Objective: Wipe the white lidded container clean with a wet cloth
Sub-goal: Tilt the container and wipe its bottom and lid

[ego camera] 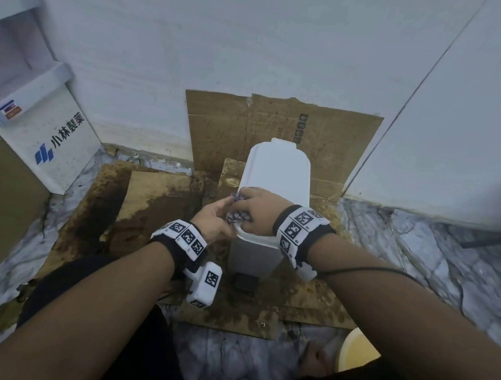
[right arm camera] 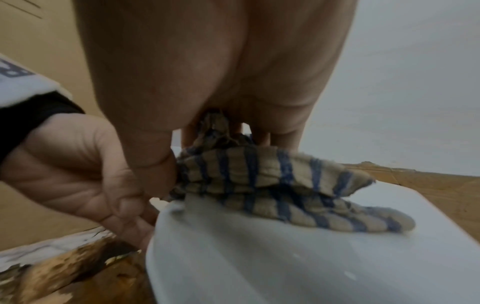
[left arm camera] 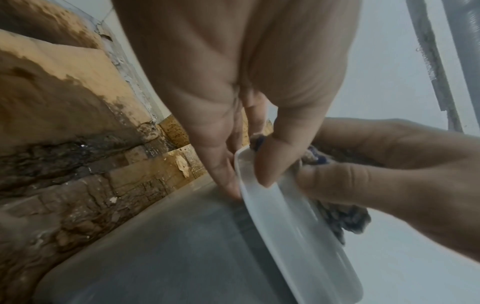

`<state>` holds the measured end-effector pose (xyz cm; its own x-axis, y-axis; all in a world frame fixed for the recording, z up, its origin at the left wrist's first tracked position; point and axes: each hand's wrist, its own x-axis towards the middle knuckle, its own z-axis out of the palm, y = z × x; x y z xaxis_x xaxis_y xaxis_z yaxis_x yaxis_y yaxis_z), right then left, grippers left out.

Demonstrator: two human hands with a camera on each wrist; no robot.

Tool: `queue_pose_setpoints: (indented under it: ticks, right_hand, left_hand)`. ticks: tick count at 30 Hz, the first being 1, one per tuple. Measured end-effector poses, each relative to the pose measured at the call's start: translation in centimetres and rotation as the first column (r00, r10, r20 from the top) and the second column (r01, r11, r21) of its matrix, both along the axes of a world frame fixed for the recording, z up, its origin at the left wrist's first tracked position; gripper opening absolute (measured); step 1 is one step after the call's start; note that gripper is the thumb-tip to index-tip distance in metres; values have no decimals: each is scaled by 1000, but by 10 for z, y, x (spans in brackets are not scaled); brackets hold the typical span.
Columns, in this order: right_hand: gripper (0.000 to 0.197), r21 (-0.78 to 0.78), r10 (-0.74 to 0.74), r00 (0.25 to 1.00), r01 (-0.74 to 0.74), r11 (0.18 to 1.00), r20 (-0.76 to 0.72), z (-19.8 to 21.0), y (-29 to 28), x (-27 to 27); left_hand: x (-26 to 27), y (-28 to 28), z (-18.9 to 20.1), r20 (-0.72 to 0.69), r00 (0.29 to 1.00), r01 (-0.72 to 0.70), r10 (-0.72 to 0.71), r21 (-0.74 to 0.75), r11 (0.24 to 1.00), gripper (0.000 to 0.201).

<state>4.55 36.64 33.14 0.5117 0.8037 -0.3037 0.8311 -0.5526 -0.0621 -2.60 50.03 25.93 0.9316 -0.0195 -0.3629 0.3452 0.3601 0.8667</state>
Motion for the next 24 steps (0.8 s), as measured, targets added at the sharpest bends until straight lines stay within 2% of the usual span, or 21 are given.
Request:
queue_pose_setpoints:
  ticks: [3, 7, 11, 21, 24]
  right_hand:
    - [42, -49, 83, 996, -81, 995, 37, 2, 2, -7]
    - [34, -44, 123, 992, -123, 991, -9, 8, -7, -11]
    - [34, -43, 146, 989, -146, 988, 14, 7, -24, -12]
    - [27, 49, 15, 997, -12, 999, -78, 8, -105, 4]
    - [24, 54, -145, 983, 151, 987, -109, 5, -127, 7]
  left_hand:
    - [0, 3, -3, 17, 1000, 6, -6, -10, 1000, 91]
    - [-2, 3, 1, 0, 1000, 6, -6, -33, 999, 95]
    - [-4, -1, 8, -45, 998, -41, 39, -31, 999, 87]
    - [-11, -12, 25, -99, 992, -77, 75, -20, 997, 85]
    - [-12, -14, 27, -78, 996, -43, 44, 14, 999, 81]
